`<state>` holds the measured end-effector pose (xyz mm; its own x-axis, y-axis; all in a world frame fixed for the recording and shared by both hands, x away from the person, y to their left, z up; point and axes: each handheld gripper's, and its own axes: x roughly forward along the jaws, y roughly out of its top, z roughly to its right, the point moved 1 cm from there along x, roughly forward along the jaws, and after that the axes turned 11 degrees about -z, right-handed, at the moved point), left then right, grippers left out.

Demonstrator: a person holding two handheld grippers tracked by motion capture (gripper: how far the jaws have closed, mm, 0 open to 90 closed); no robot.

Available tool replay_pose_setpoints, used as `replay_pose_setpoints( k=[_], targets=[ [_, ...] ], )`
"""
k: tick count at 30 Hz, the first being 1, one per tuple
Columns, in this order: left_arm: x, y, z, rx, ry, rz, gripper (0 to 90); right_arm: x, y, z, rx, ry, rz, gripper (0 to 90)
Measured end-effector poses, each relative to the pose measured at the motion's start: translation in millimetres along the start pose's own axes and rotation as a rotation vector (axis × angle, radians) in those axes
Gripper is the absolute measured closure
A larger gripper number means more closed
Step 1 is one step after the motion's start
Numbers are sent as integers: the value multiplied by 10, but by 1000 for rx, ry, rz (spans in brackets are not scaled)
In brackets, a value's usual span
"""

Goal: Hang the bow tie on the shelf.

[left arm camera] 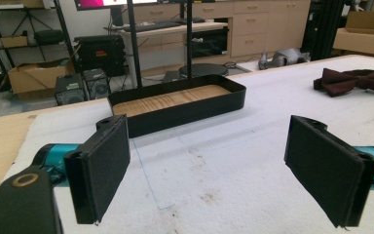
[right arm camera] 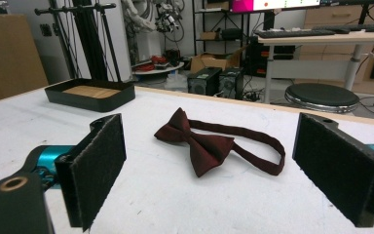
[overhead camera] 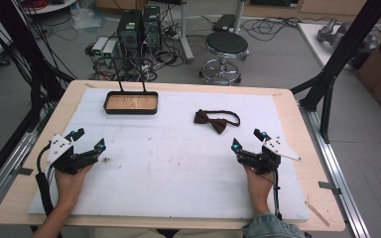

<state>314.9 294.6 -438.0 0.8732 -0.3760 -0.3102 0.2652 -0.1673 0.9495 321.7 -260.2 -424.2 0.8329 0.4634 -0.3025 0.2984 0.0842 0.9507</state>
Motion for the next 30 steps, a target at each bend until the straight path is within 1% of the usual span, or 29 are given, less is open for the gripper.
replay_pose_setpoints(
  k=[3,14,18,19,21,23,24,26,29,30],
  targets=[
    [4,0,5,0,-1,1,171,2,-3,-2,9,-1,-5,113],
    [4,0,4,1,-1,-1,172,0,-3,4,3,-9,-6,113],
    [8,-1,5,2,0,-4,173,-9,-2,16,15,-9,-6,113],
    [9,-1,5,2,1,-5,173,-8,-1,21,10,-12,-3,113],
    [9,-2,5,1,2,-5,174,-10,1,20,17,-11,0,115],
    [10,-2,4,2,3,-6,174,-17,4,26,15,-15,5,116],
    [11,-2,6,1,3,-5,174,-19,7,24,23,-12,10,117],
    [12,-2,6,2,3,-6,174,-31,13,35,26,-6,22,144],
    [13,-3,10,3,2,-7,175,-48,29,42,31,-1,49,146],
    [14,-2,11,3,1,-6,175,-54,41,43,31,-6,54,145]
  ],
)
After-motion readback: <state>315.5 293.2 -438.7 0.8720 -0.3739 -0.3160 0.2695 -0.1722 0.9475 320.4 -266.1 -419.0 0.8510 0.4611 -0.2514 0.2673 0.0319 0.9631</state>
